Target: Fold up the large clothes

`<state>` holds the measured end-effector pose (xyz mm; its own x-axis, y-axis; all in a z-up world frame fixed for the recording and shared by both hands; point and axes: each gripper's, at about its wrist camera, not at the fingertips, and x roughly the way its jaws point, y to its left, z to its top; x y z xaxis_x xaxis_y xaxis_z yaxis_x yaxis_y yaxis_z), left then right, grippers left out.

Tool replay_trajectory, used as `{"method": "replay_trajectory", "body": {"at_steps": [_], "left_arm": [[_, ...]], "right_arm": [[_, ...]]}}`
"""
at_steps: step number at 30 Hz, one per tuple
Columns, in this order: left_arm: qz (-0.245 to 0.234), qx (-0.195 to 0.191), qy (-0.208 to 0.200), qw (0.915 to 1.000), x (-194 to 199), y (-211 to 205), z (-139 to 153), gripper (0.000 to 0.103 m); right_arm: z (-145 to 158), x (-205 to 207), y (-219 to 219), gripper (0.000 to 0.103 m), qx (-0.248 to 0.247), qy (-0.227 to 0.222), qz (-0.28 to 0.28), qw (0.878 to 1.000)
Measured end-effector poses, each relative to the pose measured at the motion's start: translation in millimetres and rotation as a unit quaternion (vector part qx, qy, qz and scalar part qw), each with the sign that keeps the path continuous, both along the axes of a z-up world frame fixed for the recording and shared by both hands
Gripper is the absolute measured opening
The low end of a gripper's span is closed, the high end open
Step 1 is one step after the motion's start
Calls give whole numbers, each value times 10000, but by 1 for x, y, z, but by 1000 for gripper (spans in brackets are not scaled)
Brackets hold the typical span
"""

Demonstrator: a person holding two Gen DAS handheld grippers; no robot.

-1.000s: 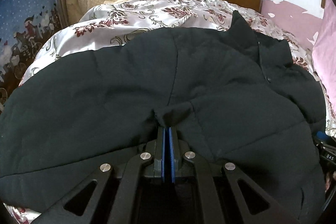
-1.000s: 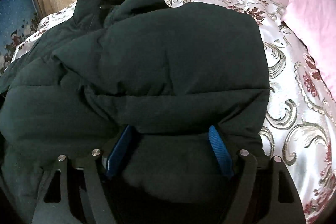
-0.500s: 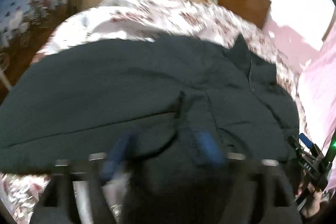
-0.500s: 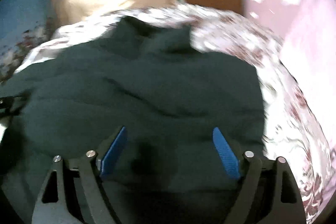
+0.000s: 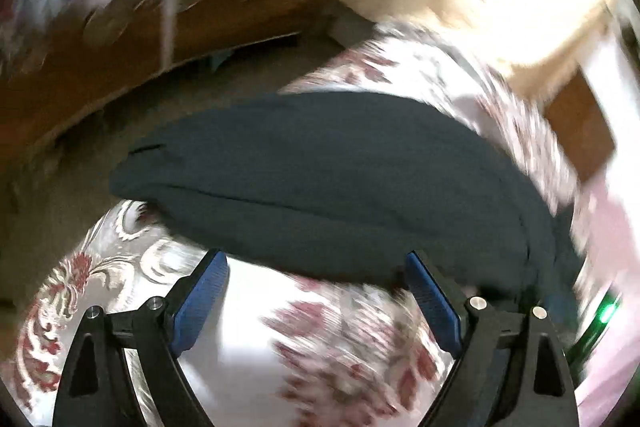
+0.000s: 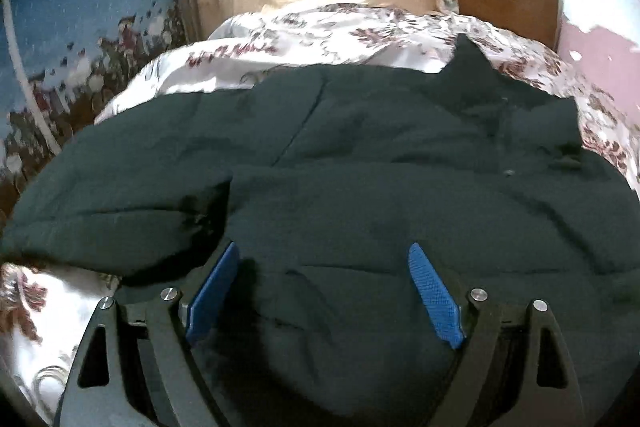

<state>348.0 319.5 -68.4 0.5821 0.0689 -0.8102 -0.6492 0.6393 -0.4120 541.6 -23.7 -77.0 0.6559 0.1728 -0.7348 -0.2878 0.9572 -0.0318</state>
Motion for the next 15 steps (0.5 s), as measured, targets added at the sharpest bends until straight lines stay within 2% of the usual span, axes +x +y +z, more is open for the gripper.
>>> {"method": "replay_trajectory", "body": {"at_steps": [3, 5, 8, 10, 12, 14, 15], "left_arm": [[478, -511, -168, 9974, -10, 28, -22, 90], [634, -688, -321, 9951, -12, 36, -32, 90], [803, -706, -540, 9928, -10, 40, -38, 89], [899, -738, -614, 9913, -8, 44, -41, 88], [1053, -766, -739, 9887, -6, 48, -45, 79], [1182, -726, -808, 9870, -6, 50, -44, 55], [1230, -711, -843, 9863, -6, 52, -44, 50]], "right_arm": [[-12, -2, 8, 91, -75, -30, 27, 10000], [-18, -1, 11, 95, -126, -51, 47, 9999], [-29, -2, 20, 100, -478, -96, 80, 9988], [-31, -3, 21, 101, -521, -120, 67, 9985], [-31, -4, 19, 102, -462, -100, 68, 9989], [-31, -4, 18, 102, -406, -86, 69, 9991], [-31, -4, 18, 102, -397, -95, 67, 9991]]}}
